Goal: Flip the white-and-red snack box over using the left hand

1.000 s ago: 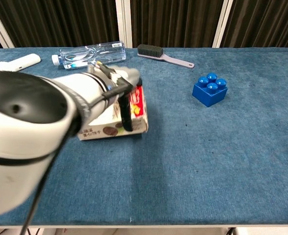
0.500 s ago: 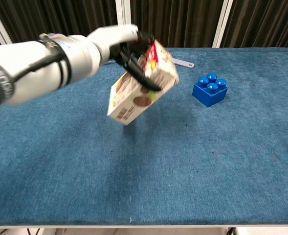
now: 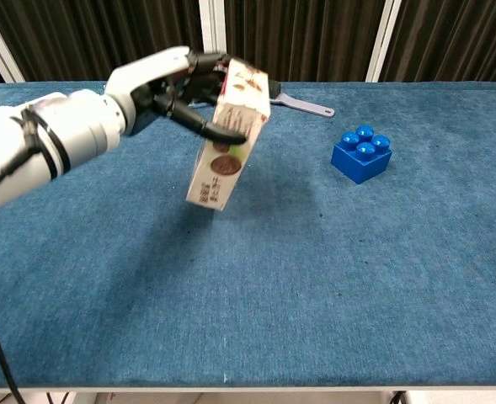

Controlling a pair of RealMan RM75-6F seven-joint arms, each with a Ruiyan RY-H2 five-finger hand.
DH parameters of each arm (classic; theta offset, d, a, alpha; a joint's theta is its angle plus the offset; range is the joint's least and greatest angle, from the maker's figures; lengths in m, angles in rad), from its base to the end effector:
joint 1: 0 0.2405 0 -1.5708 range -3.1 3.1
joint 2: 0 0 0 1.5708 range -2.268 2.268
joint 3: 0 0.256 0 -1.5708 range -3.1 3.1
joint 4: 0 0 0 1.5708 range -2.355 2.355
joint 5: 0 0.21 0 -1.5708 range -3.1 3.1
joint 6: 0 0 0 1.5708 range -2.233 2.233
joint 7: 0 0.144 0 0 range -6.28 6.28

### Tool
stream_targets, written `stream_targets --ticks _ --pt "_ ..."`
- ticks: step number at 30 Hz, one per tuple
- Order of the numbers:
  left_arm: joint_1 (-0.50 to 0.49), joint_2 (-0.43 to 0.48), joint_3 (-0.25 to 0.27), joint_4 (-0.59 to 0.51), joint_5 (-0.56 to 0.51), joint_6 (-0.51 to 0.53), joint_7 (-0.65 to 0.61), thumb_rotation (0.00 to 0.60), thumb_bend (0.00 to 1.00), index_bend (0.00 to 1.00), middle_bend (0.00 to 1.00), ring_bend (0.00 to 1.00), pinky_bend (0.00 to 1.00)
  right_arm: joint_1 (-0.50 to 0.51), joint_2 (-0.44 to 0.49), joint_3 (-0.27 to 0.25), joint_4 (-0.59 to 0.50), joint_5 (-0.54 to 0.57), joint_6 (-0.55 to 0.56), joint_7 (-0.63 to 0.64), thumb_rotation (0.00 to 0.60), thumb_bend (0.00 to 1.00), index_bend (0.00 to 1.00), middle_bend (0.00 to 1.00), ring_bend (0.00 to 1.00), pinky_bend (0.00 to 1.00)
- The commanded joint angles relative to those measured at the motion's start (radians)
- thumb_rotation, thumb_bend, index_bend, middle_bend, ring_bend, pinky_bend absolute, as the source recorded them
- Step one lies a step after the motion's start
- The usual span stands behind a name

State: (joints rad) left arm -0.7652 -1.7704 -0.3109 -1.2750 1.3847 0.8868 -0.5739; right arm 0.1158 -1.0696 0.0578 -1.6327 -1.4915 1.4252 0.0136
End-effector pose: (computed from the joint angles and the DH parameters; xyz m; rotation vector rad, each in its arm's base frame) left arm -0.0913 0.3520 -0.0617 -1.6262 -1.7238 -1.5670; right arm -0.3087 -0.1921 0.1669 1.4261 -0.9141 0.8855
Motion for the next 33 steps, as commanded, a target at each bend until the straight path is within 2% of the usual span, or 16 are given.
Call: stream_targets --ticks 1,7,11,19,28,33 --pt "-0.001 -0.042 0.034 0.079 0.030 0.014 -0.062 0.600 0.02 0.33 0.33 0.21 0.13 -0.001 0.000 0.001 -0.004 0.002 0.001 -0.004 0.600 0.17 0.00 0.00 0.00 0.00" --pt "-0.008 -0.050 0.052 0.138 0.033 0.024 -0.089 0.600 0.00 0.33 0.32 0.21 0.11 -0.001 -0.001 0.003 -0.011 0.003 0.003 -0.011 0.600 0.18 0.00 0.00 0.00 0.00" --pt "-0.006 -0.032 0.067 0.147 0.035 0.025 -0.099 0.600 0.00 0.30 0.26 0.16 0.08 -0.002 0.000 0.003 -0.015 0.002 0.005 -0.013 0.600 0.18 0.00 0.00 0.00 0.00" --pt "0.006 0.015 0.100 0.130 0.044 0.045 -0.049 0.600 0.00 0.01 0.06 0.01 0.03 -0.005 -0.001 0.003 -0.014 -0.004 0.013 -0.010 0.600 0.17 0.00 0.00 0.00 0.00" --pt "0.018 0.073 0.110 0.065 0.020 0.052 0.048 0.600 0.00 0.00 0.00 0.00 0.01 -0.008 0.000 0.002 -0.015 -0.012 0.020 -0.005 0.600 0.17 0.00 0.00 0.00 0.00" --pt "0.027 0.141 0.115 -0.010 0.005 0.063 0.177 0.600 0.00 0.00 0.00 0.00 0.00 -0.009 -0.001 0.001 -0.012 -0.016 0.023 0.001 0.600 0.17 0.00 0.00 0.00 0.00"
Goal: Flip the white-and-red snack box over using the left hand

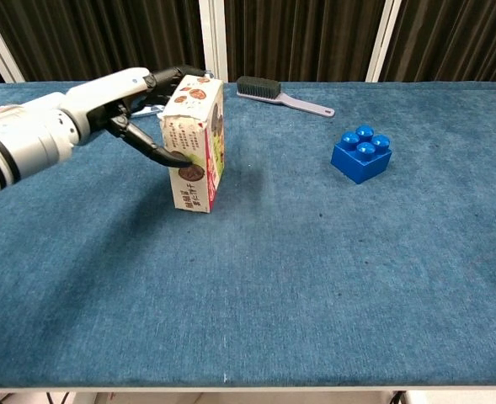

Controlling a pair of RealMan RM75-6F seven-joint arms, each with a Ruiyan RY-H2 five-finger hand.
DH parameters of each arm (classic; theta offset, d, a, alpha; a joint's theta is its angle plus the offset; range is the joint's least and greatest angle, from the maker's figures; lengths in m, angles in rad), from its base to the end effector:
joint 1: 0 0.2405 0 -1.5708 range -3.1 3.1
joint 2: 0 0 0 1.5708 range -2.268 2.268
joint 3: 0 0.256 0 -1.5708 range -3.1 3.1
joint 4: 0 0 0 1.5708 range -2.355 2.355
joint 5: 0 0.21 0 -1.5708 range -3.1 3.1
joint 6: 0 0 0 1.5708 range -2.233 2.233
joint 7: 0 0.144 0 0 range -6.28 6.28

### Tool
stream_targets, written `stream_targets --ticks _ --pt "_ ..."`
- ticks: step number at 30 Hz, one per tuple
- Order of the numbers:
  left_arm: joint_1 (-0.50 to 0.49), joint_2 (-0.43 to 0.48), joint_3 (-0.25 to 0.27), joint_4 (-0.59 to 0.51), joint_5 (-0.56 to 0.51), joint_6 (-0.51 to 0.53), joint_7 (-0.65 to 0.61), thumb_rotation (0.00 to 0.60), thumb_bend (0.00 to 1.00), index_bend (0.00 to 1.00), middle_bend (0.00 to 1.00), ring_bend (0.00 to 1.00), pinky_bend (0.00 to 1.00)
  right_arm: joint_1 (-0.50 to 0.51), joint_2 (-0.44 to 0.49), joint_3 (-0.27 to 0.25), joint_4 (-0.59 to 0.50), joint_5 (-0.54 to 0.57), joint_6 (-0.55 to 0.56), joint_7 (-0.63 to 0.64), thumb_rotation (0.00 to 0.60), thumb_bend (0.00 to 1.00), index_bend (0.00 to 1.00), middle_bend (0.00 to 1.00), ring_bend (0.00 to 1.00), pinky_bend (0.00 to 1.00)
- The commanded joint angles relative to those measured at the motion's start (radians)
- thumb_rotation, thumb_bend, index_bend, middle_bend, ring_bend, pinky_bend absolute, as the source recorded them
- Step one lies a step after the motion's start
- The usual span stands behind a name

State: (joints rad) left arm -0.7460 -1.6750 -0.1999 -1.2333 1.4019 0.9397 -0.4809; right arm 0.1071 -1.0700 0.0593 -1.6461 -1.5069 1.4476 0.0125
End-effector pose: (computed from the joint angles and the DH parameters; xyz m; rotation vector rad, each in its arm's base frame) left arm -0.1403 0.3561 -0.0406 -1.7309 -1.4799 -1.3944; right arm -0.3041 -0.1895 0.1676 1.4197 -0.9052 0.9113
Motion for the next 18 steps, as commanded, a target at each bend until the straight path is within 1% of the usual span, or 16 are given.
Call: stream_targets --ticks 1,5,11,14,15,17,18 --pt "0.010 0.058 0.003 -0.070 -0.018 0.014 0.113 0.600 0.00 0.00 0.00 0.00 0.00 0.000 -0.001 0.000 0.002 -0.001 0.000 0.003 0.600 0.17 0.00 0.00 0.00 0.00" --pt "0.014 0.111 -0.004 -0.161 -0.050 0.025 0.261 0.600 0.00 0.00 0.00 0.00 0.00 0.001 -0.003 -0.001 0.007 -0.003 -0.002 0.009 0.600 0.17 0.00 0.00 0.00 0.00" --pt "-0.008 0.178 -0.027 -0.316 -0.129 0.028 0.547 0.600 0.00 0.00 0.00 0.00 0.00 0.001 -0.006 -0.002 0.019 -0.004 -0.003 0.021 0.600 0.18 0.00 0.00 0.00 0.00" --pt "-0.035 0.214 -0.035 -0.398 -0.199 0.003 0.699 0.600 0.00 0.00 0.00 0.00 0.00 0.000 -0.006 -0.002 0.025 -0.002 -0.004 0.027 0.600 0.17 0.00 0.00 0.00 0.00" --pt "-0.050 0.226 -0.039 -0.430 -0.234 -0.002 0.766 0.600 0.00 0.00 0.00 0.00 0.00 0.000 -0.006 -0.001 0.026 -0.001 -0.005 0.029 0.600 0.18 0.00 0.00 0.00 0.00" --pt "-0.072 0.234 -0.045 -0.467 -0.284 0.002 0.867 0.600 0.00 0.00 0.00 0.00 0.00 0.001 -0.005 -0.001 0.027 -0.002 -0.006 0.028 0.600 0.18 0.00 0.00 0.00 0.00" --pt "-0.088 0.237 -0.048 -0.489 -0.326 0.005 0.934 0.600 0.00 0.00 0.00 0.00 0.00 0.002 -0.004 -0.001 0.027 -0.002 -0.006 0.027 0.600 0.17 0.00 0.00 0.00 0.00"
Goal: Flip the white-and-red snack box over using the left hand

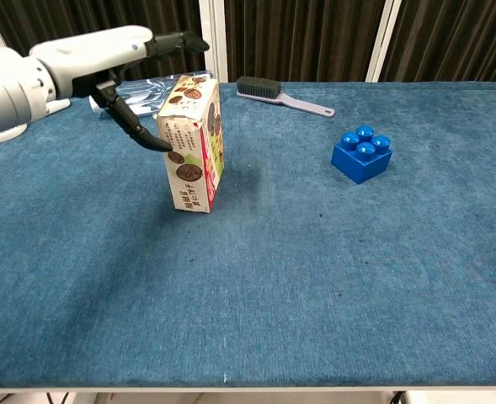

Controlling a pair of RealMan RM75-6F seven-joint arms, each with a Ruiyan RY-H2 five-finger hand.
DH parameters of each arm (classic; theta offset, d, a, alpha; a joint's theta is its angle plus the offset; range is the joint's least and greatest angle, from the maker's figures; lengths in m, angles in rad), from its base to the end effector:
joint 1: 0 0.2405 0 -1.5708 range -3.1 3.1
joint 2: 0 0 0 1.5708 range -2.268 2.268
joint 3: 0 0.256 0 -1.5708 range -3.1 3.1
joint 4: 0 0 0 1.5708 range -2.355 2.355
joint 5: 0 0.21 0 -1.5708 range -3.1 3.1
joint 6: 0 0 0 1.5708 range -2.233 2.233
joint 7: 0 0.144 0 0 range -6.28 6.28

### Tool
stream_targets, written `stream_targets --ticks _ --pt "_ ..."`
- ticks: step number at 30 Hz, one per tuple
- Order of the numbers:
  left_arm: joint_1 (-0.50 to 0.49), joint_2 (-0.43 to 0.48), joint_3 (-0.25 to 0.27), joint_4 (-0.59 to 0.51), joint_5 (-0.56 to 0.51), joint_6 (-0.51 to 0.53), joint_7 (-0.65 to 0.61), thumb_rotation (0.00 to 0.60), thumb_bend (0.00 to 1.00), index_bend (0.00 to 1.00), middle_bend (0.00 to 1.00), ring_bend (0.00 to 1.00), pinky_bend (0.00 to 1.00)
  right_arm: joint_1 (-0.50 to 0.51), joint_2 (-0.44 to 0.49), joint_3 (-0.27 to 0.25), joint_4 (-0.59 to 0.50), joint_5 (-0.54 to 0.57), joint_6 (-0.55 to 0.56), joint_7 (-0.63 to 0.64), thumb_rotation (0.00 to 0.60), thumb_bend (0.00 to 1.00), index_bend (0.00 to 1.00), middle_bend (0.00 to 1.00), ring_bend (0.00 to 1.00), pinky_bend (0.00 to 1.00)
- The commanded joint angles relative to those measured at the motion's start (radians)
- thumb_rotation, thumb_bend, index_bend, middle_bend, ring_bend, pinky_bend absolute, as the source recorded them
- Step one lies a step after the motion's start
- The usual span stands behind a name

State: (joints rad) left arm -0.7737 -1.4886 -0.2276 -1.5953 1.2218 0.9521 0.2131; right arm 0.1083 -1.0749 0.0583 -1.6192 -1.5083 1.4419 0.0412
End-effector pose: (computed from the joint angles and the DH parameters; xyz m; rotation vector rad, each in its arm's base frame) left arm -0.0999 0.3406 0.0032 -1.9274 -0.9707 -1.1522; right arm -0.3092 -0.1901 0.1678 1.4195 -0.9142 0.9128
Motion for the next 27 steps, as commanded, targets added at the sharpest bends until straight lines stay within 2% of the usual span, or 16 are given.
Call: stream_targets --ticks 1,5,8,15,27 --pt "-0.074 0.051 -0.022 -0.143 -0.180 -0.005 0.287 0.600 0.00 0.00 0.00 0.00 0.00 0.001 0.001 0.000 0.001 -0.001 -0.001 -0.003 0.600 0.17 0.00 0.00 0.00 0.00" --pt "-0.148 0.051 -0.025 -0.200 -0.364 0.014 0.492 0.600 0.00 0.00 0.00 0.00 0.00 0.003 0.000 0.001 0.002 0.002 -0.005 -0.001 0.600 0.17 0.00 0.00 0.00 0.00" --pt "-0.200 0.045 -0.028 -0.228 -0.491 0.037 0.589 0.600 0.00 0.00 0.00 0.00 0.00 0.003 -0.001 0.001 0.007 0.006 -0.009 0.003 0.600 0.17 0.00 0.00 0.00 0.00" --pt "-0.316 0.054 -0.018 -0.260 -0.755 0.053 0.725 0.600 0.00 0.00 0.00 0.00 0.00 0.000 -0.005 0.000 0.021 0.012 -0.012 0.022 0.600 0.17 0.00 0.00 0.00 0.00" --pt "-0.398 0.055 0.016 -0.227 -0.889 0.072 0.738 0.600 0.00 0.01 0.02 0.00 0.03 0.002 -0.007 0.000 0.029 0.021 -0.023 0.031 0.600 0.18 0.00 0.00 0.00 0.00"
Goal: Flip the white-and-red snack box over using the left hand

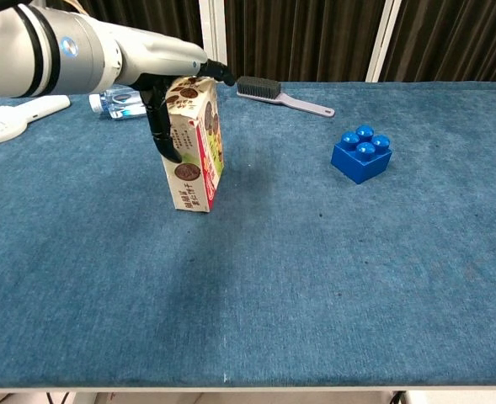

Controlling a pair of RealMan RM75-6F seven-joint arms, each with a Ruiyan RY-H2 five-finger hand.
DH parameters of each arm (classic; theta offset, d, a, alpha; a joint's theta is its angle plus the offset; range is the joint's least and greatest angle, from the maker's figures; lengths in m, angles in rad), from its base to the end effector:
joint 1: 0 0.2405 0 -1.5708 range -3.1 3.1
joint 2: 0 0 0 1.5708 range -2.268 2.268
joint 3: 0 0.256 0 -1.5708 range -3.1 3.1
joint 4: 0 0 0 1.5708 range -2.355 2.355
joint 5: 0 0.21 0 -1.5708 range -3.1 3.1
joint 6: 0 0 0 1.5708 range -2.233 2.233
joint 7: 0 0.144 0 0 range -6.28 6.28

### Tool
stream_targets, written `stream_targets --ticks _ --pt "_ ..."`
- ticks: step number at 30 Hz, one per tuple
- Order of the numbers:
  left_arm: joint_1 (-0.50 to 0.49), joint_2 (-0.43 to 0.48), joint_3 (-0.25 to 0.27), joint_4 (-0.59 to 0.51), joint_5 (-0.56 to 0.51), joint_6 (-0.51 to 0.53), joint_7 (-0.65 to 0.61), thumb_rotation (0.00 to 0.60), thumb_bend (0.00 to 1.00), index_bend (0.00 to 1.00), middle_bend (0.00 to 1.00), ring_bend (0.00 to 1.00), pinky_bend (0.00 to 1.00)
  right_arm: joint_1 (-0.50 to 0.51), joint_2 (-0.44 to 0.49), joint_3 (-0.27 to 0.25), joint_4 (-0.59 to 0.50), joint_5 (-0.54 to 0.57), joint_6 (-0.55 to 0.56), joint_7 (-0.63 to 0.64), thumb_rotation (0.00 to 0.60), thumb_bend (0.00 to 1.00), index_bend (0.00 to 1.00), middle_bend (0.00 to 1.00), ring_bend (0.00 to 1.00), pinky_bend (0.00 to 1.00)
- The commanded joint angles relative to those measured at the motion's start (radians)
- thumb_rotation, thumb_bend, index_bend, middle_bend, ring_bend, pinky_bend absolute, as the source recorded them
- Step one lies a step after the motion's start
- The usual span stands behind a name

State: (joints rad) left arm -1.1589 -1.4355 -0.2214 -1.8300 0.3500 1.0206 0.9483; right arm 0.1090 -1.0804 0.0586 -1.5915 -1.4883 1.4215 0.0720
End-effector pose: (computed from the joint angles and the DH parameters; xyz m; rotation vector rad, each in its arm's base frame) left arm -0.0333 0.3462 -0.0058 -2.0371 -0.8353 -0.6084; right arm -0.3180 -0.1910 0.1677 1.4050 -0.9439 0.8973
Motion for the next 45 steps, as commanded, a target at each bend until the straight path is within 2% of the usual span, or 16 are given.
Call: stream_targets --ticks 1,5,7,10,14,16,19,23,26,30,34,38,45 --pt "-0.017 0.003 0.014 0.010 -0.024 0.004 0.004 0.600 0.00 0.02 0.02 0.00 0.03 0.001 -0.002 0.000 0.002 0.002 -0.003 0.001 0.600 0.18 0.00 0.00 0.00 0.00" --pt "-0.031 0.009 0.024 0.021 -0.044 0.002 -0.006 0.600 0.00 0.04 0.06 0.03 0.06 0.002 -0.004 -0.001 0.005 0.004 -0.007 0.003 0.600 0.17 0.00 0.00 0.00 0.00" --pt "-0.032 0.007 0.028 0.028 -0.037 0.005 -0.016 0.600 0.00 0.09 0.13 0.11 0.12 0.001 -0.004 -0.001 0.005 0.005 -0.007 0.003 0.600 0.17 0.00 0.00 0.00 0.00" --pt "-0.022 0.003 0.028 0.044 -0.008 -0.011 -0.062 0.600 0.00 0.24 0.33 0.30 0.30 0.001 -0.004 0.000 0.005 0.004 -0.006 0.005 0.600 0.17 0.00 0.00 0.00 0.00" --pt "0.019 0.008 0.029 0.071 0.086 -0.026 -0.164 0.600 0.00 0.28 0.38 0.34 0.34 -0.001 -0.002 -0.001 0.006 0.005 -0.006 0.007 0.600 0.18 0.00 0.00 0.00 0.00" --pt "0.055 0.016 0.019 0.073 0.146 -0.036 -0.247 0.600 0.00 0.29 0.39 0.35 0.34 -0.002 -0.001 -0.001 0.006 0.006 -0.005 0.008 0.600 0.17 0.00 0.00 0.00 0.00" --pt "0.137 0.029 -0.016 0.077 0.262 -0.071 -0.453 0.600 0.00 0.29 0.38 0.34 0.34 -0.002 0.000 -0.001 0.006 0.005 -0.004 0.009 0.600 0.17 0.00 0.00 0.00 0.00" --pt "0.260 -0.011 -0.064 0.140 0.473 -0.092 -0.796 0.600 0.00 0.29 0.38 0.33 0.34 0.001 0.000 -0.001 0.004 0.004 -0.009 0.006 0.600 0.17 0.00 0.00 0.00 0.00" --pt "0.321 -0.070 -0.055 0.226 0.633 -0.091 -1.002 0.600 0.00 0.29 0.36 0.31 0.34 0.004 -0.001 -0.001 0.000 0.003 -0.013 0.001 0.600 0.18 0.00 0.00 0.00 0.00" --pt "0.359 -0.156 -0.020 0.360 0.786 -0.077 -1.183 0.600 0.00 0.29 0.31 0.24 0.24 0.007 0.001 0.001 -0.007 0.005 -0.016 -0.006 0.600 0.17 0.00 0.00 0.00 0.00" --pt "0.378 -0.262 0.014 0.520 0.891 -0.029 -1.288 0.600 0.00 0.29 0.31 0.21 0.16 0.008 0.003 0.003 -0.013 0.009 -0.017 -0.015 0.600 0.17 0.00 0.00 0.00 0.00" --pt "0.376 -0.340 0.059 0.682 0.971 -0.011 -1.310 0.600 0.00 0.29 0.31 0.20 0.12 0.005 0.006 0.003 -0.019 0.013 -0.014 -0.019 0.600 0.17 0.00 0.00 0.00 0.00" --pt "0.374 -0.370 0.078 0.791 1.015 -0.012 -1.309 0.600 0.00 0.25 0.25 0.13 0.07 0.001 0.006 0.003 -0.019 0.020 -0.013 -0.018 0.600 0.17 0.00 0.00 0.00 0.00"
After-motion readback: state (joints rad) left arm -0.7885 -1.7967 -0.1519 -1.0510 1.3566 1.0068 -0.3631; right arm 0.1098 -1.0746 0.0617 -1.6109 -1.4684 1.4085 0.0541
